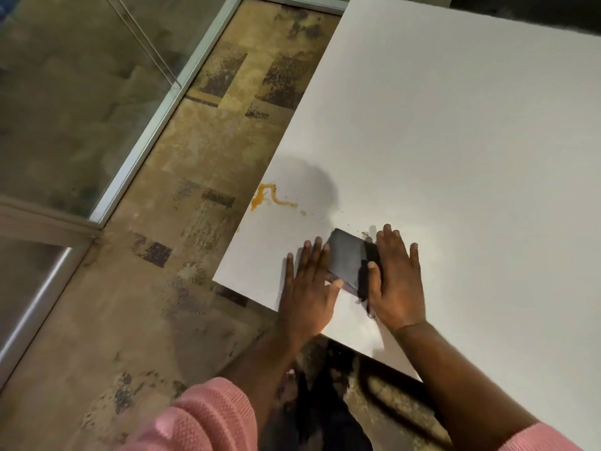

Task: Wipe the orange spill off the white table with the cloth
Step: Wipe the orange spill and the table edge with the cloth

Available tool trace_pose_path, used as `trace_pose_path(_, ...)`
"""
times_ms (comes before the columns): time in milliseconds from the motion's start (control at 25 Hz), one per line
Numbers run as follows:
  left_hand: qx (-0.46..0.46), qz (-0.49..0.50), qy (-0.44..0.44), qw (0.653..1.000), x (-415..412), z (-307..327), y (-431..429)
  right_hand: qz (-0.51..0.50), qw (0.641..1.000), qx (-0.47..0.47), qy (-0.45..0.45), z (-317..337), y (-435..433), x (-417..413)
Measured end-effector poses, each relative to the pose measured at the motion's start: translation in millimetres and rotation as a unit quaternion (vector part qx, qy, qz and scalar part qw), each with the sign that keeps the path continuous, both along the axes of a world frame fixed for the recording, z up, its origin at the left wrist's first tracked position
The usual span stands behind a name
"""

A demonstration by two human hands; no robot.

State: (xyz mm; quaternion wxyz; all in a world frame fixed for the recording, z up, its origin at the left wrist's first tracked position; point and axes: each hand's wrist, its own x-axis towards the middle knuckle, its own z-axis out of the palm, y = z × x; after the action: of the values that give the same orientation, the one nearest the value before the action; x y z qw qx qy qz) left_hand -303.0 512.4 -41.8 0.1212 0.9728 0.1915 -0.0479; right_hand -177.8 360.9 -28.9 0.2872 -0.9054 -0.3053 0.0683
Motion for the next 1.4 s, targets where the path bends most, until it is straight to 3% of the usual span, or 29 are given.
trace_pose_path(80, 0.026, 0.086, 0.007, 0.996, -16, -7, 37, 0.069, 0.997, -0.017, -0.001, -3, 25, -4)
trace_pose_path(160, 0.025, 0.11, 0.011, 0.993, -18, -15, 64, 0.107, 0.991, -0.077, -0.017, -15, 44, -12)
trace_pose_path(440, 0.003, 0.097, 0.027, 0.995, -14, -27, 74, 0.069, 0.983, -0.152, -0.081, -35, 11, -42)
trace_pose_path(560, -0.006, 0.103, -0.006, 0.995, -11, -25, 74, 0.002, 0.982, -0.181, -0.05, -29, 4, -27)
trace_pose_path(680, -0.017, 0.1, -0.033, 0.994, -7, -27, 75, -0.05, 0.982, -0.178, -0.024, -30, 40, 4)
trace_pose_path(800, -0.032, 0.096, -0.005, 0.995, -7, -26, 77, -0.061, 0.983, -0.169, -0.046, -31, 94, 17)
trace_pose_path(1000, -0.047, 0.095, 0.013, 0.994, -8, -26, 77, 0.045, 0.977, -0.188, -0.089, -31, 77, -40)
trace_pose_path(1160, -0.048, 0.099, 0.014, 0.994, -7, -25, 79, 0.062, 0.969, -0.219, -0.092, -23, 50, 13)
trace_pose_path(1400, -0.033, 0.098, 0.018, 0.994, -7, -29, 80, 0.077, 0.979, -0.176, -0.07, -37, 143, 53)
